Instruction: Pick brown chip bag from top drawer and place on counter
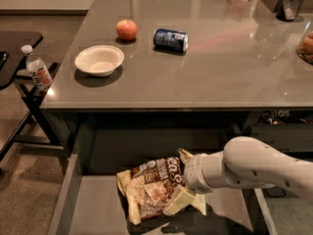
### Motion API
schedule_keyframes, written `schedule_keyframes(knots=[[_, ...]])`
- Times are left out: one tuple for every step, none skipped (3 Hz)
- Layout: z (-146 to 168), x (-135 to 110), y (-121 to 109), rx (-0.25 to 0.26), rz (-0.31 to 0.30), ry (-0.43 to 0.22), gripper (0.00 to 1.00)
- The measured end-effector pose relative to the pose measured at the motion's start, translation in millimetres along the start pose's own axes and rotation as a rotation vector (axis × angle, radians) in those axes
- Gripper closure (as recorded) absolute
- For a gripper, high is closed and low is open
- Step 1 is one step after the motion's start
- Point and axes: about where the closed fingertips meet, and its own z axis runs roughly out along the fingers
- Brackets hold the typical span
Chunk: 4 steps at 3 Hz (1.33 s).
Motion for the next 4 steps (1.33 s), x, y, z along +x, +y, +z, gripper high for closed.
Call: schedule_keyframes(knots=[[2.7, 1.6, -0.1, -0.002, 0.004, 0.001, 0.15], [2.7, 1.6, -0.1, -0.002, 0.004, 0.001, 0.38], [2.7, 1.6, -0.1, -0.002, 0.004, 0.001, 0.61], [2.7, 1.6, -0.1, -0.002, 0.004, 0.001, 0.84]])
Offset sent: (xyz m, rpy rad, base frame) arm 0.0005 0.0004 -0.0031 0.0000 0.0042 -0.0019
